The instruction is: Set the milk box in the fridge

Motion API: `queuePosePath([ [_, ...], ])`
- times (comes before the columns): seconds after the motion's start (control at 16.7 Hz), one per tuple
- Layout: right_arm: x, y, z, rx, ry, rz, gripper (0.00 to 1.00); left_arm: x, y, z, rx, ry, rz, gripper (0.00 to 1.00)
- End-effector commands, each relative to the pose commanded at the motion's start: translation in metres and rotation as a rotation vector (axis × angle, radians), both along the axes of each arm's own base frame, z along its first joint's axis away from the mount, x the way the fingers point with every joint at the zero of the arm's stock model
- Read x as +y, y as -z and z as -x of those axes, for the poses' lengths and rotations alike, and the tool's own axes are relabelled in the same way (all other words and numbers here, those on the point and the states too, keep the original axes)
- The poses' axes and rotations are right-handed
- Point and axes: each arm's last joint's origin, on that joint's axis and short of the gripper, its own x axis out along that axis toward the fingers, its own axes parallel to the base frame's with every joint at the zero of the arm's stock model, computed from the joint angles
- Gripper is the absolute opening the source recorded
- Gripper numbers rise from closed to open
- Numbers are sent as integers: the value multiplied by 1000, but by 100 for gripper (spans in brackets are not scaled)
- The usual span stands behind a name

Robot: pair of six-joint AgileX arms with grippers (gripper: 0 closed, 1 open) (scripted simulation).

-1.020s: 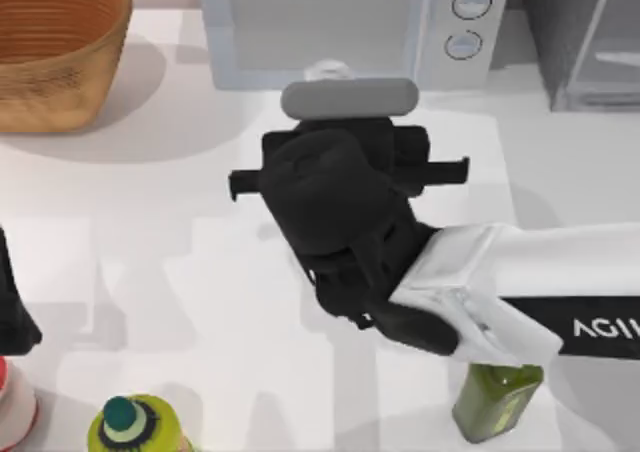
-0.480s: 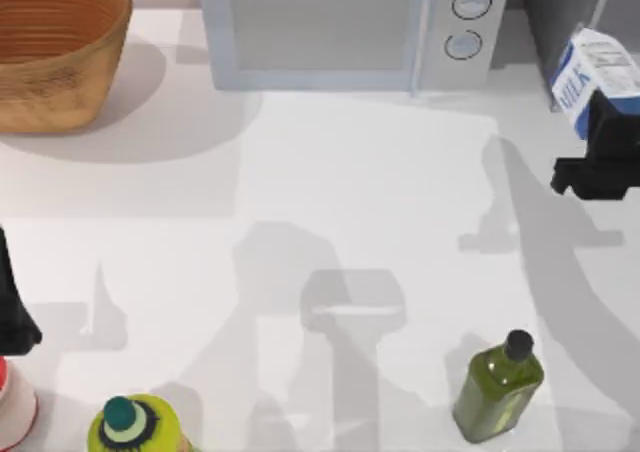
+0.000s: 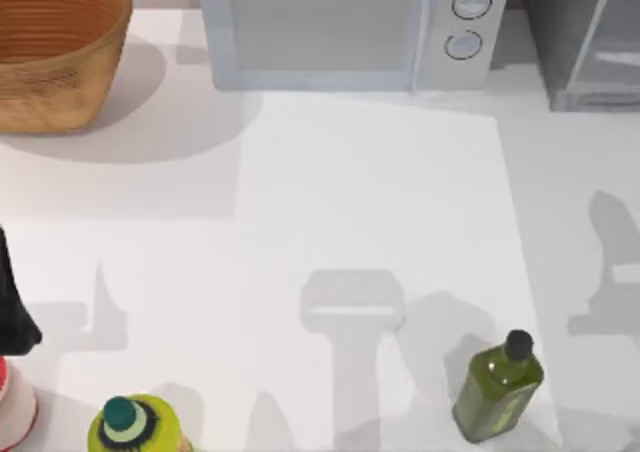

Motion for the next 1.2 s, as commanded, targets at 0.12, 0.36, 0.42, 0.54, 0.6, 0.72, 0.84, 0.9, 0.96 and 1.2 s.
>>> queuePosePath([
  [0.12,-7,13,5,-16,24,32,0,0,0,0,0,0,0,100],
  [0.36,-12,24,8,-22,51,61,0,0,0,0,0,0,0,100],
  [0.42,-12,24,8,-22,51,61,0,0,0,0,0,0,0,100],
  [0.54,-12,24,8,-22,51,61,0,0,0,0,0,0,0,100],
  [0.6,-12,24,8,-21,49,58,0,0,0,0,0,0,0,100],
  [0.72,-12,23,8,-21,50,59,0,0,0,0,0,0,0,100],
  [0.84,-12,17,6,-21,50,62,0,0,0,0,0,0,0,100],
  [0.9,-13,11,4,-22,51,62,0,0,0,0,0,0,0,100],
  [0.96,-14,5,1,-23,51,63,0,0,0,0,0,0,0,100],
  [1.2,-18,-27,-24,-18,53,61,0,0,0,0,0,0,0,100],
])
